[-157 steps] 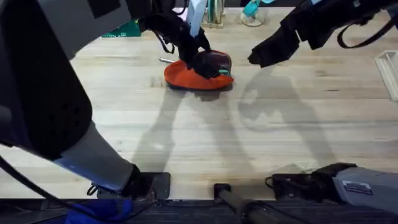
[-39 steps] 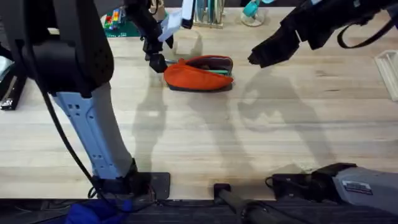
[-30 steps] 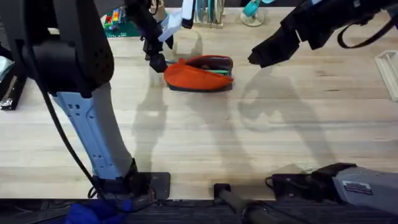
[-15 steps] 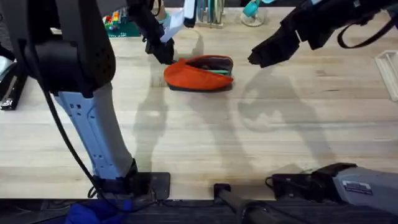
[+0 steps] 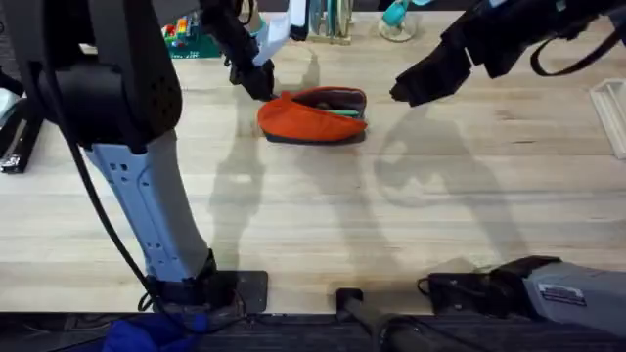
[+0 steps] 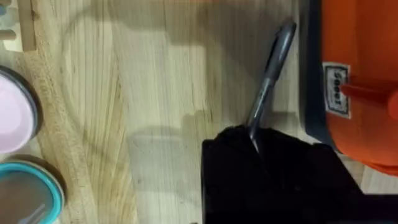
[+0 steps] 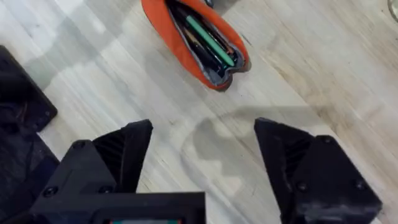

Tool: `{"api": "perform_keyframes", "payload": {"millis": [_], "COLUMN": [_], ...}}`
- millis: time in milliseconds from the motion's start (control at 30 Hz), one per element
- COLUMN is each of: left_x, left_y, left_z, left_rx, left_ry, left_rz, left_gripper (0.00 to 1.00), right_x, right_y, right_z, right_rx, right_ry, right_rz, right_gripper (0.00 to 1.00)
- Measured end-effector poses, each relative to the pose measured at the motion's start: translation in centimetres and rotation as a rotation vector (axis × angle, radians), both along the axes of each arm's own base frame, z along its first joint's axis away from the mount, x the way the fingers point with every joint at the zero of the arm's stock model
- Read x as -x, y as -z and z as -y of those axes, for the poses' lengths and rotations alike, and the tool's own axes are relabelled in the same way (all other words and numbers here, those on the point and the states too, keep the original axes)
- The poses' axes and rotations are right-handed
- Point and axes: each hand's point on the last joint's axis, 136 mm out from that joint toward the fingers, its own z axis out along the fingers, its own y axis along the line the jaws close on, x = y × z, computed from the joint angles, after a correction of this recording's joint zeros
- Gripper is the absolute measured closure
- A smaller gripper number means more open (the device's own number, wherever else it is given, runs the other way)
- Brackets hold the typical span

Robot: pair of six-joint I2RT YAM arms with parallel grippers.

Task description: Unzip the bag, pick up the pens from the table one at a time and place them inside, then zip the bag closed.

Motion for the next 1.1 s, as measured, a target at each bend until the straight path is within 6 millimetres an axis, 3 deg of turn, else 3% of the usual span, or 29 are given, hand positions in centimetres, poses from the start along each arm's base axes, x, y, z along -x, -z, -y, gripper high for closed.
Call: {"api": "perform_keyframes", "payload": {"millis": [333,433,700,967,1100], "left_x": [-0.1,0.1,0.4,3.9,5.2], "left_y": [-0.8,-2.5,-9.5,-10.4,-12.7], "left_z": [-0.1,-0.1,0.3,-0.3,0.1], "left_rx": [0.016,0.019,0.054,0.035,0.075], "left_ry": [-0.039,-0.041,-0.035,-0.04,-0.058], "left_rz": [0.007,0.032,0.207,0.286,0.329], "left_gripper": [0.958,0.958,0.958,0.958,0.959], "right_x": [0.0,0.0,0.0,0.0,0.0], "right_y": [0.0,0.0,0.0,0.0,0.0], "right_z": [0.0,0.0,0.0,0.0,0.0], "right_rx": [0.0,0.0,0.0,0.0,0.0], "right_ry": [0.0,0.0,0.0,0.0,0.0], "right_rz": [0.0,0.0,0.0,0.001,0.0], "right_gripper": [0.005,0.005,0.005,0.005,0.005]}}
